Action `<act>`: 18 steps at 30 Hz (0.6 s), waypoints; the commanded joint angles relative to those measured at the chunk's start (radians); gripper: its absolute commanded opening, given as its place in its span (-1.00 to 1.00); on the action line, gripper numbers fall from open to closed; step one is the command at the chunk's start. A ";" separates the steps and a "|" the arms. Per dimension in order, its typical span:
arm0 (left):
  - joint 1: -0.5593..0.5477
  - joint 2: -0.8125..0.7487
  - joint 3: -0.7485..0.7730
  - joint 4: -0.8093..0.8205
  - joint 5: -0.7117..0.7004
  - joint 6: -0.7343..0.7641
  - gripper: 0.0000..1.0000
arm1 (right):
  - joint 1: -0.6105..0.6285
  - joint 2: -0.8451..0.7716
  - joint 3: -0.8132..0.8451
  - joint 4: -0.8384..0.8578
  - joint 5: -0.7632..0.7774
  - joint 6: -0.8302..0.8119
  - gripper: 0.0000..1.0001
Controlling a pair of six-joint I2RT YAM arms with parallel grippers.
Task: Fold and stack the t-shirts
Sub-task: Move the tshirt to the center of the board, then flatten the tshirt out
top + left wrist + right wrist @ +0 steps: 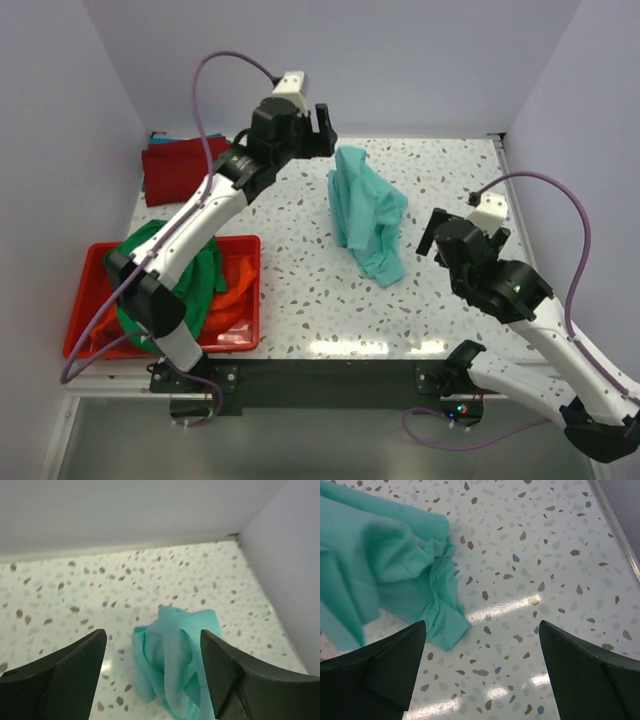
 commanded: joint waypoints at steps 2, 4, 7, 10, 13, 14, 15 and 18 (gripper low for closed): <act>-0.001 0.125 -0.097 -0.237 -0.175 -0.036 0.65 | -0.003 0.012 -0.038 -0.041 -0.022 0.049 0.98; -0.002 0.067 -0.248 -0.205 -0.160 -0.048 0.66 | -0.003 0.025 -0.058 -0.048 -0.049 0.053 0.98; -0.002 -0.047 -0.432 -0.137 -0.140 -0.066 0.66 | -0.004 0.040 -0.105 -0.002 -0.085 0.057 0.98; -0.004 -0.124 -0.570 -0.099 -0.085 -0.085 0.65 | -0.003 0.057 -0.159 0.053 -0.158 0.095 0.98; -0.017 -0.164 -0.666 -0.079 -0.019 -0.114 0.62 | -0.004 0.078 -0.222 0.095 -0.250 0.164 0.98; -0.025 -0.171 -0.687 -0.061 -0.005 -0.123 0.61 | -0.004 0.081 -0.236 0.103 -0.270 0.193 0.98; -0.036 -0.185 -0.706 -0.048 0.007 -0.134 0.61 | -0.004 0.084 -0.265 0.112 -0.292 0.204 0.98; -0.090 -0.193 -0.776 0.030 0.057 -0.177 0.61 | -0.004 0.086 -0.314 0.127 -0.310 0.215 0.98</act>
